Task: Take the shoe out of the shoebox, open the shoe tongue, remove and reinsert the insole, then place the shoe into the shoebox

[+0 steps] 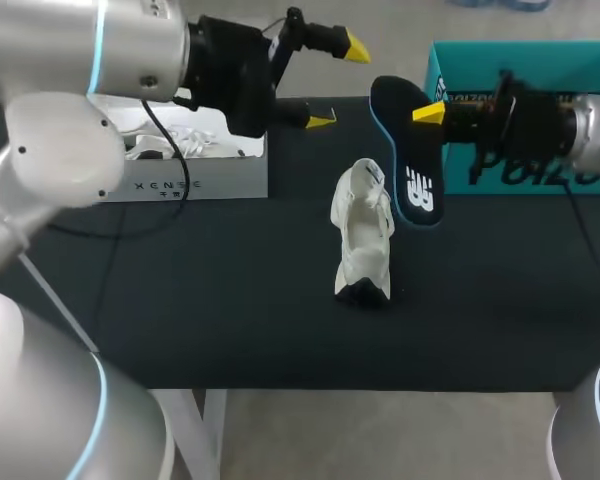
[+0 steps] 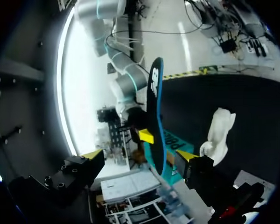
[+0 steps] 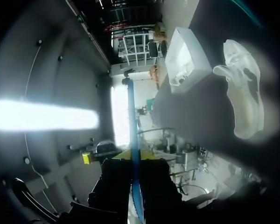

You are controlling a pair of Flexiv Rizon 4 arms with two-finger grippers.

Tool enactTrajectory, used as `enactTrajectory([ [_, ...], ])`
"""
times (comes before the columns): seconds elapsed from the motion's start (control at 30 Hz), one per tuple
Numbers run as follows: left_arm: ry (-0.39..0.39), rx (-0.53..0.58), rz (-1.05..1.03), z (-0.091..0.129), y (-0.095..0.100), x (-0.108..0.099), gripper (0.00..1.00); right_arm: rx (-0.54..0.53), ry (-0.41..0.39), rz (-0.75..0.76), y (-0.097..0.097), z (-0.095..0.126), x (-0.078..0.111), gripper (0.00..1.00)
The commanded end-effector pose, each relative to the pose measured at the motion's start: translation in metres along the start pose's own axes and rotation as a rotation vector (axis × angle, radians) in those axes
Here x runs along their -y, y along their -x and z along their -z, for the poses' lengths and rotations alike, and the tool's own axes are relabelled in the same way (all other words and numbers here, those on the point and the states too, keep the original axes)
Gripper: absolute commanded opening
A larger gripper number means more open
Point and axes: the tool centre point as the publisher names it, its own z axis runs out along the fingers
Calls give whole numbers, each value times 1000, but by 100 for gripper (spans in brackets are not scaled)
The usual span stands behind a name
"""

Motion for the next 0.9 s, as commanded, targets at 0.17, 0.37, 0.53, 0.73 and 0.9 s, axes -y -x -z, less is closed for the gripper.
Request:
enactTrajectory([
  [0.17,21,284,2,-38,-3,-4,100,-11,-4,17,-12,-8,0,0],
  [0.37,-2,277,43,-52,-5,-1,89,-21,-2,19,-15,-11,0,0],
  [0.53,5,266,56,-59,-7,-2,39,-25,-4,11,-13,-12,-2,0],
  [0.73,13,240,70,-70,-12,0,42,-24,-14,7,-13,-15,-2,0],
  [0.9,56,245,98,-80,-12,-3,14,-21,-14,3,-12,-15,-3,0],
])
